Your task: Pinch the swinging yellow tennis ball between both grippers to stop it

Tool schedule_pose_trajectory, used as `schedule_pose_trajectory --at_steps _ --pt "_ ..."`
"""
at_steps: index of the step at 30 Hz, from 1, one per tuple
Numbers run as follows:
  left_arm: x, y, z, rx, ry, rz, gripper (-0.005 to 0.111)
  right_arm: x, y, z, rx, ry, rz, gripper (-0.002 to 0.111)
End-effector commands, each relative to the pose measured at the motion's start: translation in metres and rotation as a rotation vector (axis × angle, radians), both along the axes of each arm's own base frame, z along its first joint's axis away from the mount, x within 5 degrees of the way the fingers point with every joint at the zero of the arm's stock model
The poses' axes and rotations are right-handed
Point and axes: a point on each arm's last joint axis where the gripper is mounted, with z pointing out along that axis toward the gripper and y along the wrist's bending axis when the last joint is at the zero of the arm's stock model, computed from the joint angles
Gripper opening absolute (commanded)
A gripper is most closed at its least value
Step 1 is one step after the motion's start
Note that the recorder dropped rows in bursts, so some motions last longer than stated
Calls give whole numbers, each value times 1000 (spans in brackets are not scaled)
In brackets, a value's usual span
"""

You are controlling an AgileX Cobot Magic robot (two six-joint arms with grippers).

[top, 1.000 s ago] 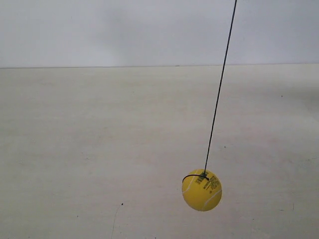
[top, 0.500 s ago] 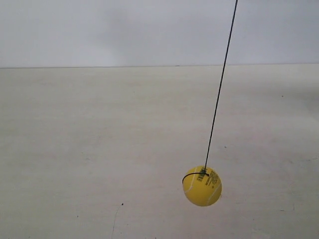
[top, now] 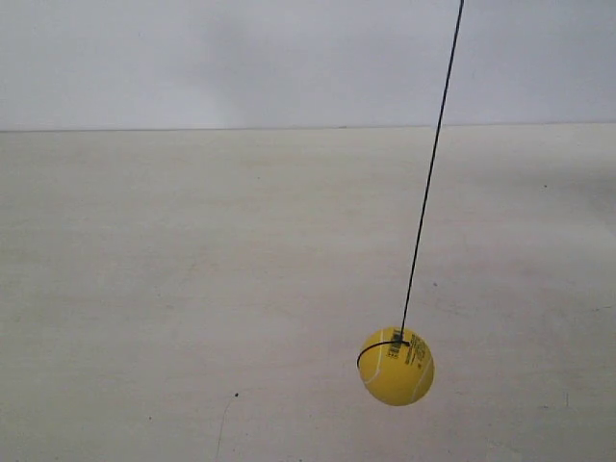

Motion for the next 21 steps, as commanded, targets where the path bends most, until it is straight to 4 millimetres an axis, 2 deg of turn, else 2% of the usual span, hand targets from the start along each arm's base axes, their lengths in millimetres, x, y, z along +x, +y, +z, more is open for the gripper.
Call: schedule_pose_trajectory --at_steps 1,10,21 --pt "0 0 0 2 -3 -1 5 0 -1 -8 -8 76 -15 0" --pt "0 0 0 2 -3 -1 5 -3 -3 -27 -18 285 -33 0" --pt "0 0 0 2 -3 -1 5 -3 -3 -27 -11 290 -35 0"
